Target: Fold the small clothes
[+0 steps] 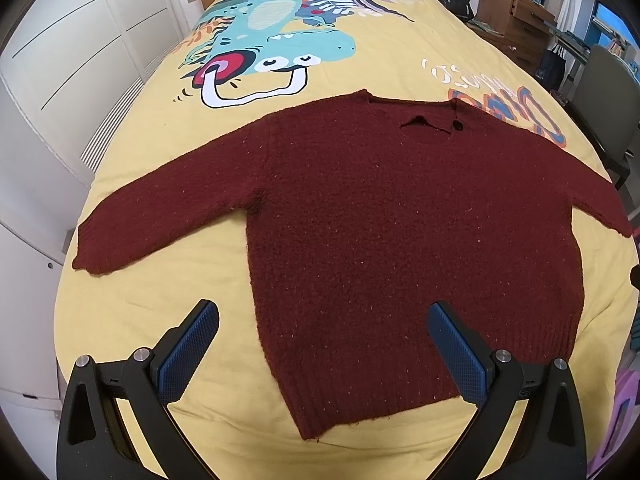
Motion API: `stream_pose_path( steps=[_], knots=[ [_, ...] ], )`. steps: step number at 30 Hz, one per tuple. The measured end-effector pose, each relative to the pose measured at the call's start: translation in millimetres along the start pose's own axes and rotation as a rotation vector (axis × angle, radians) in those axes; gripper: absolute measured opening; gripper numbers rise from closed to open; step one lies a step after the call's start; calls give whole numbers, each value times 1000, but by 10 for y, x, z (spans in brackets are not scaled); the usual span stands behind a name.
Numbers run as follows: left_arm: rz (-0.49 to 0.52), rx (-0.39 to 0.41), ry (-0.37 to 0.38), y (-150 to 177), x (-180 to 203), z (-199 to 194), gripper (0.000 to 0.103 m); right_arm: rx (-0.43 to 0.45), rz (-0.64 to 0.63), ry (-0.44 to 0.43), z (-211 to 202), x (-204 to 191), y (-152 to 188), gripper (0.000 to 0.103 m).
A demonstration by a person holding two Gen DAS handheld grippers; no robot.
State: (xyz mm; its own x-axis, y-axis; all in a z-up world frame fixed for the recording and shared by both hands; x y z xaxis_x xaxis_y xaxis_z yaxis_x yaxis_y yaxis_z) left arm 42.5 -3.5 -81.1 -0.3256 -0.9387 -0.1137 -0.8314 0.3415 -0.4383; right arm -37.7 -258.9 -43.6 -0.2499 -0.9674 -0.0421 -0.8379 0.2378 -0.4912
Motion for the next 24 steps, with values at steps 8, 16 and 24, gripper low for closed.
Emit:
stream_pose_path(
  steps=[8, 16, 24],
  knots=[
    [15, -40, 3, -147, -68, 189, 102, 59, 66, 33, 337, 497, -292, 103],
    [-50, -132, 23, -152, -242, 578, 102, 73, 265, 126, 874, 1658, -762, 103],
    [-118, -112, 44, -300, -383, 762, 102, 7, 610, 155, 1526, 2959, -1016, 103]
  ],
)
Point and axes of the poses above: each gripper's, at about its wrist camera, not at the fingertips, and z roughly the way its jaws point, x to its right, y to its underside, the point moved 8 cm from there along z, roughly the way its jaws point, and after that the axes turned 14 degrees about z, right-handed, at the moved point
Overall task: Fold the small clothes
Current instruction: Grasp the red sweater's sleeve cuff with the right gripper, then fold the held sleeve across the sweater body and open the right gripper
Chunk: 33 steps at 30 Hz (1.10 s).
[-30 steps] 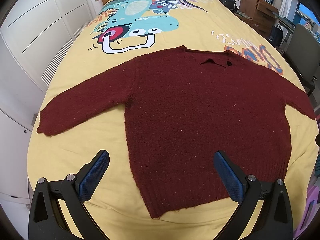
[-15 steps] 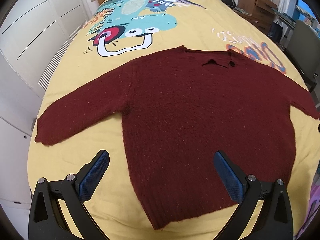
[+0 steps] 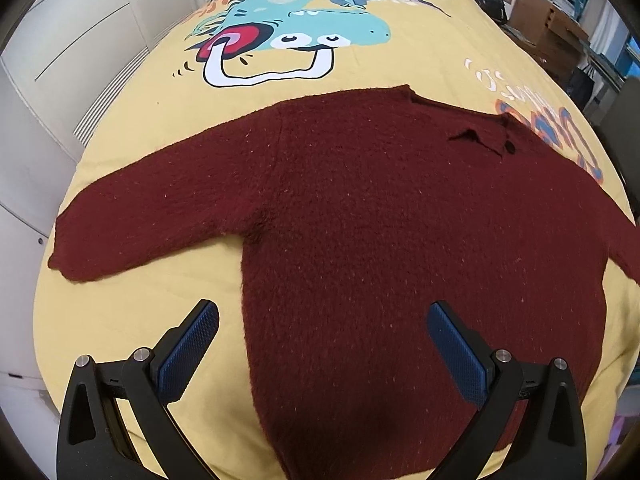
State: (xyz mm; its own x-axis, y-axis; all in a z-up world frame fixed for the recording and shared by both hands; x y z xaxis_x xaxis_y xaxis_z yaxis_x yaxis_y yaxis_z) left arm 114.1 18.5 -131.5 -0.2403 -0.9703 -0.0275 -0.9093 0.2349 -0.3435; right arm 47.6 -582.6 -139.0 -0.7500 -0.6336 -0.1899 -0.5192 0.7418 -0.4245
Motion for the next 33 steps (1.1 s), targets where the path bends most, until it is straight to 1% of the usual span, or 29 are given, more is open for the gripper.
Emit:
stream_pose_path(
  steps=[2, 4, 5, 6, 7, 8, 10, 12, 13, 14, 15, 16, 18, 20, 22, 24, 25, 26, 27, 30, 33],
  knots=[
    [0, -12, -21, -6, -34, 58, 102, -47, 108, 3, 260, 226, -110, 103],
    [5, -31, -48, 25, -70, 133, 102, -86, 183, 24, 508, 423, -148, 102],
    [9, -39, -59, 42, -85, 169, 102, -102, 204, 41, 619, 493, -145, 101],
    [12, -51, -73, 68, -99, 207, 102, -117, 229, 51, 729, 564, -142, 96],
    [14, -67, -87, 100, -113, 257, 102, -141, 265, 45, 841, 618, -110, 93],
    [16, -80, -98, 131, -124, 298, 102, -152, 292, 29, 919, 646, -99, 93],
    [14, -110, -103, 197, -138, 378, 102, -135, 317, 16, 989, 674, -138, 93],
    [12, -131, -93, 253, -135, 439, 102, -123, 305, 28, 1029, 647, -230, 93],
    [13, -132, -83, 267, -128, 461, 102, -129, 308, 28, 1049, 633, -260, 90],
    [18, -130, -77, 272, -121, 468, 102, -139, 316, 23, 1074, 619, -299, 85],
    [23, -130, -76, 272, -118, 468, 102, -146, 324, 15, 1083, 604, -348, 66],
    [29, -129, -81, 268, -121, 463, 102, -150, 327, 2, 1091, 604, -387, 39],
    [27, -125, -83, 253, -134, 453, 102, -169, 325, -45, 1061, 515, -453, 14],
    [18, -119, -70, 239, -154, 430, 102, -148, 291, -68, 926, 408, -525, 12],
    [17, -100, -50, 214, -177, 406, 102, -99, 257, -140, 677, 210, -571, 11],
    [23, -77, -40, 191, -199, 356, 102, -51, 173, -194, 377, -68, -586, 11],
    [24, -72, -41, 168, -235, 328, 102, -26, 113, -230, 164, -287, -582, 11],
    [22, -66, -39, 168, -251, 329, 102, -13, 84, -252, 34, -400, -550, 11],
    [18, -56, -35, 203, -264, 342, 102, 4, 41, -292, -166, -618, -529, 11],
    [3, -43, -31, 181, -335, 317, 102, 37, -60, -363, -584, -1135, -409, 11],
    [18, -39, -37, 234, -372, 278, 102, 43, -154, -443, -938, -1735, -210, 11]
  ],
)
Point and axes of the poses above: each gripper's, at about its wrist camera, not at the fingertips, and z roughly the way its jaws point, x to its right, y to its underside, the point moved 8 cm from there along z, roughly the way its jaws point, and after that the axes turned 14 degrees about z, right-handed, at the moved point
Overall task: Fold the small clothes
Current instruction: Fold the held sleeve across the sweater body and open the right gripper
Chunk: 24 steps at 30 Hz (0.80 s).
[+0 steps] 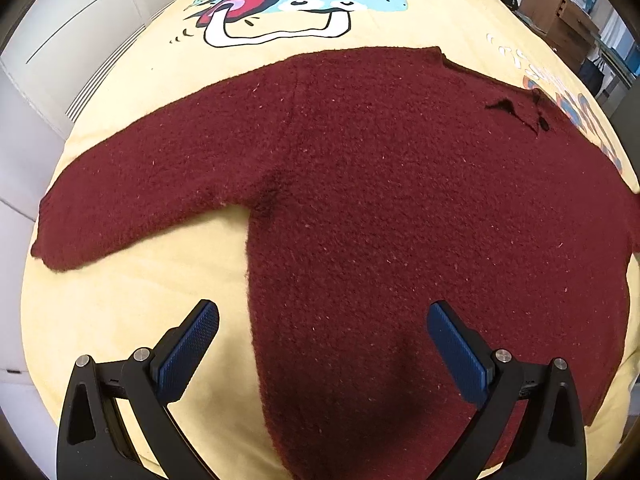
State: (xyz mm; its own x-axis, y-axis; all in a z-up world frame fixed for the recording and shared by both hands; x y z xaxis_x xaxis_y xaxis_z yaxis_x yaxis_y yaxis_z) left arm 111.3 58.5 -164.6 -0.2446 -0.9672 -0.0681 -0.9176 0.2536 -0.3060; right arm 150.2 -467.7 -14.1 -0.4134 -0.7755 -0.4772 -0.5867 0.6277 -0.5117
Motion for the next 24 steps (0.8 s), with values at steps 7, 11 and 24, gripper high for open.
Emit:
stream_pose_path(
  steps=[7, 11, 24],
  knots=[
    [6, 45, -6, -173, -58, 34, 102, -53, -150, -121, 186, -1374, 433, 11],
    [10, 63, -19, -247, -175, 3, 102, -132, -205, -162, 493, -1929, 890, 11],
    [-3, 27, -14, -267, -306, 178, 102, -468, -377, 9, 1582, -1917, 2820, 12]
  ],
)
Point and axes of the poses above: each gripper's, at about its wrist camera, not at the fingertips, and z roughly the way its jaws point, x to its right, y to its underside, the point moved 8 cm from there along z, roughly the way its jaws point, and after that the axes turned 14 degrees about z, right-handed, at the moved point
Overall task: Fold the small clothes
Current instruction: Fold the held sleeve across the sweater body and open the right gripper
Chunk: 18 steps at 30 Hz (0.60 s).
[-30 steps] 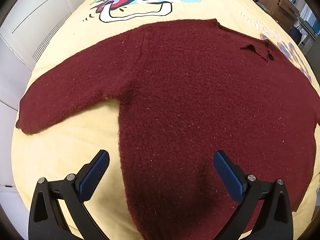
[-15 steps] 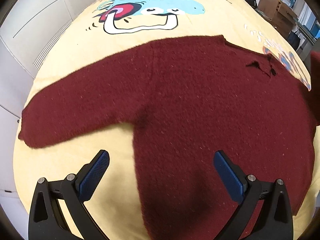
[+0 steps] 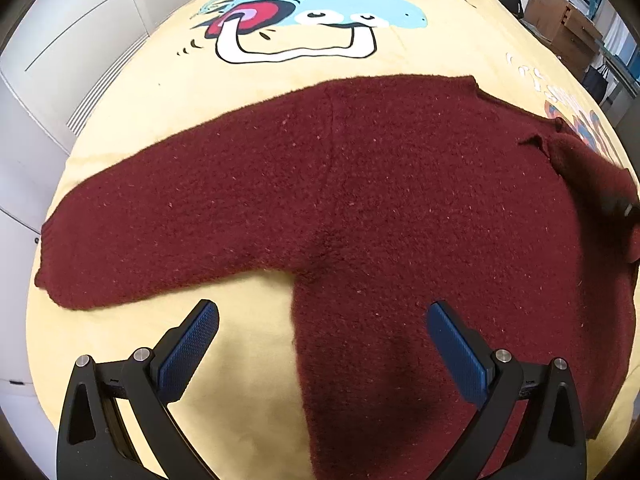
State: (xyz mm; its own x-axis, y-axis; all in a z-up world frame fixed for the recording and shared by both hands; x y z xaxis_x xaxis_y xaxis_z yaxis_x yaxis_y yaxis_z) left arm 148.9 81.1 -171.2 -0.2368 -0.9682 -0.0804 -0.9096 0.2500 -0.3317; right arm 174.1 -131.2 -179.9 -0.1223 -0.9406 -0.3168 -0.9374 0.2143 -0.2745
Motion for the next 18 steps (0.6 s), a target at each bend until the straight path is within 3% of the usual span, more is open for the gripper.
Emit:
stream_pose_path(
  steps=[3, 8, 9, 11, 12, 13, 16, 18],
  knots=[
    [5, -10, 0, 4, 17, 34, 102, -40, -15, 38, 177, 72, 158, 12],
    [18, -15, 5, 18, 78, 40, 102, -38, -19, 47, 130, 93, 121, 15],
    [20, -16, 4, 26, 82, 35, 102, -45, -26, 59, 89, 103, 104, 19],
    [26, -17, 2, 24, 89, 30, 102, -49, -35, 70, 1, 133, 87, 37],
    [28, -15, 2, 19, 88, 28, 102, -42, -37, 78, -55, 161, 73, 56],
    [30, -14, 3, 19, 91, 22, 102, -31, -39, 88, -125, 209, 61, 68],
    [36, -15, 0, 32, 93, 19, 102, -27, -35, 109, -291, 373, 91, 79],
    [40, -18, -2, 63, 117, 12, 102, -23, -24, 117, -395, 522, 179, 80]
  ],
)
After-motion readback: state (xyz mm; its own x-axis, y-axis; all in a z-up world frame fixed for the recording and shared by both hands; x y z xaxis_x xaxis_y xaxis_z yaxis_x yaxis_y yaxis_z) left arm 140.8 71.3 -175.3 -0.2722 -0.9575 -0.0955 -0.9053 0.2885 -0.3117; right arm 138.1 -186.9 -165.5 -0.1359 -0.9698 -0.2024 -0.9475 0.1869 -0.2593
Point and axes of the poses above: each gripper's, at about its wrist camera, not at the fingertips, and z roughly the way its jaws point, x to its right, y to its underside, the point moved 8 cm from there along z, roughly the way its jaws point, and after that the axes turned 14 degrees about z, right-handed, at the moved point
